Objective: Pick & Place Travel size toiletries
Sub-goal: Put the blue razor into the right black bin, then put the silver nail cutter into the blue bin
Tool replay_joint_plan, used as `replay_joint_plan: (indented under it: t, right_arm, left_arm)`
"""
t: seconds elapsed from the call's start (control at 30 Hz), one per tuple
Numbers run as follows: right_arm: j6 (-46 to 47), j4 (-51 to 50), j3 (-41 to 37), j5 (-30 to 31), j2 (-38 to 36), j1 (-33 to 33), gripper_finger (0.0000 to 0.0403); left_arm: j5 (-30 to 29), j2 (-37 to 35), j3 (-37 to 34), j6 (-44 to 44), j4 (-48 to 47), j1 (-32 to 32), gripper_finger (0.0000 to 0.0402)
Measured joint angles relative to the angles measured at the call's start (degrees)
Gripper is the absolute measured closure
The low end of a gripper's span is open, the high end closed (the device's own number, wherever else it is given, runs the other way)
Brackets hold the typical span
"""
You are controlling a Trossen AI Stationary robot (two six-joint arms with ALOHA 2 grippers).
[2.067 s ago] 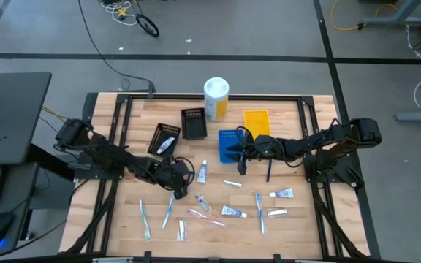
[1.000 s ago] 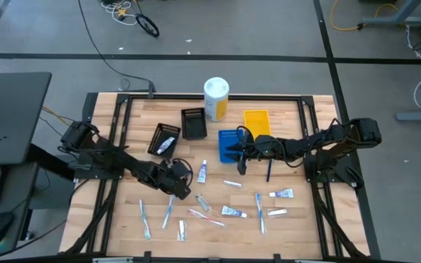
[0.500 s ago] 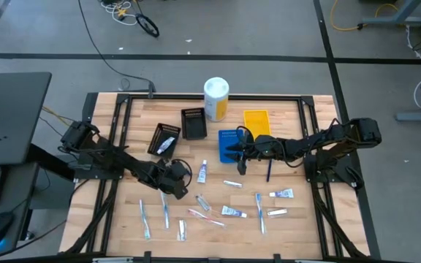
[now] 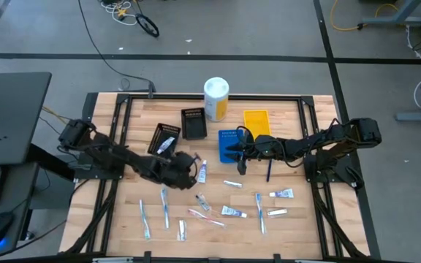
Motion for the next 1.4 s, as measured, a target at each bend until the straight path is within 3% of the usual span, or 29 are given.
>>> replay_joint_plan:
  t: [0.2,0.5,0.73,1.03,1.4]
  right_arm:
    - [0.0,0.0,0.0,0.0,0.0,0.0,0.026]
    - [-1.5,0.0,0.0,0.0,0.0,0.0,0.026]
    - [-2.4,0.1,0.0,0.3,0.0,0.0,0.026]
    - [-2.6,-0.1,0.0,1.6,0.0,-0.3,0.026]
    - [-3.9,-0.8,0.0,2.0,0.0,-0.4,0.026]
  left_arm:
    - [-0.2,-0.8,6.3,10.5,0.2,9.3,0.0348]
    - [1.5,-0.2,7.1,13.4,-0.1,23.9,0.0356]
    - [13.1,2.3,7.2,15.2,4.4,33.1,0.0344]
    - [17.2,7.9,6.9,14.7,6.2,38.1,0.0351]
    - [17.8,9.2,7.1,14.6,6.7,39.5,0.0291]
